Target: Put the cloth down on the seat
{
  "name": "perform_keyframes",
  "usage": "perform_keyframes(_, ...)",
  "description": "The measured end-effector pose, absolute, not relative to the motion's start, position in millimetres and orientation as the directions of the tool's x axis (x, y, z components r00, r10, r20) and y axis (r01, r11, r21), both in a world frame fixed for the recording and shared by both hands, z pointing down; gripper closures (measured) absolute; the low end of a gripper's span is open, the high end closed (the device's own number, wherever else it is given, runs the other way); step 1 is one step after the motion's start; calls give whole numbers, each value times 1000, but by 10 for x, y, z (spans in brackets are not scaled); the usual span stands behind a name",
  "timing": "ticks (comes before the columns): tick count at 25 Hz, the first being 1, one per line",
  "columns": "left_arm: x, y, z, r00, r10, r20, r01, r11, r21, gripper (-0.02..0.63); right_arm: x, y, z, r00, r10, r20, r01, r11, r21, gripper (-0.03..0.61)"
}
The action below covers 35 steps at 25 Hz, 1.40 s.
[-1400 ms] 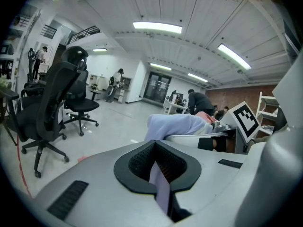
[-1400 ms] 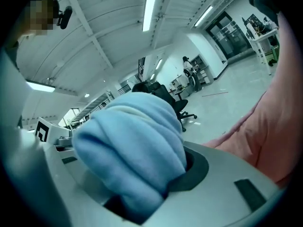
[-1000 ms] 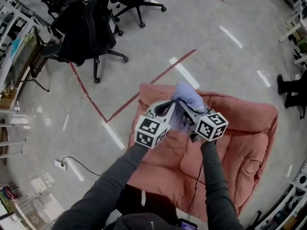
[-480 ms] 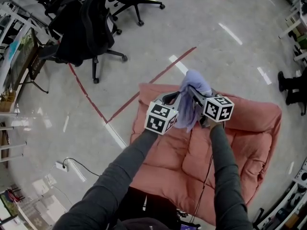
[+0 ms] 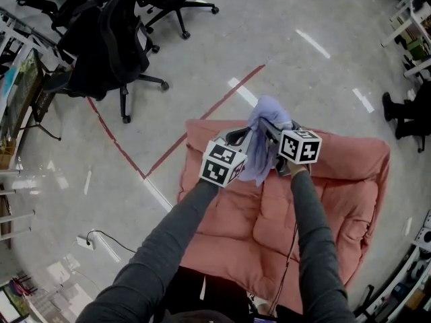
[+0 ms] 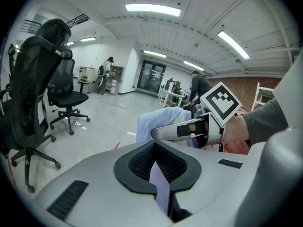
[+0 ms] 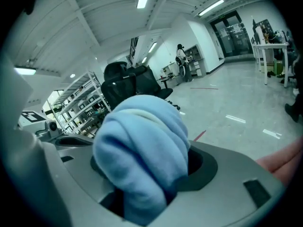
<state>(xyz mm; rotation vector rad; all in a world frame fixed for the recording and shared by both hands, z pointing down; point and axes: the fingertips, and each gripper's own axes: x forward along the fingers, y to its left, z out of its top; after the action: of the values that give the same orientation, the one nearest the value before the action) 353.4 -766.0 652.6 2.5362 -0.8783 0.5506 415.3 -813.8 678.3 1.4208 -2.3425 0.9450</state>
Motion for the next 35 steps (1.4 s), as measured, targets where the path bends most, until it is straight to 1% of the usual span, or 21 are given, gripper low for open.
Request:
perform_keyframes(4,3560,-7553,6481,740,-481,470,-631,-738,239,606,4331,-8109,6772,-424,-719,550,-900,267,-345,311)
perform_keyframes(9,3507,-7453,6436,747,-480,460,-627,-740,244,606,4437,-8079,6662,-376,-740,558,-922,240,-303,288)
perform_keyframes(14,3430,-7370,6334,752,-486,445,-622,-746,237,606,4638,-8070,6366,-317,-789,526,-944,211,-252,284)
perform_keyframes(19,3387,-7176,6228,764,-485,426,-613,-751,244,606,4741,-7819,6129,-290,-828,480,-948,180,-263,284)
perform_keyframes(23,3347,-6938,6128,777,-475,413,-595,-767,239,606,4635,-7502,5931,-303,-859,412,-927,166,-335,284)
perform_keyframes(26,3272,-6707,6048,783,-471,407,-590,-770,245,606,4490,-7223,5836,-307,-863,401,-927,176,-331,284)
perform_keyframes(32,2951,-6213,5899,787,-467,402,-582,-778,237,606,3952,-6685,5660,-347,-868,354,-906,213,-367,285)
perform_keyframes(35,2763,-5967,5769,797,-470,380,-576,-780,246,606,3683,-6411,5530,-343,-883,322,-900,210,-381,285)
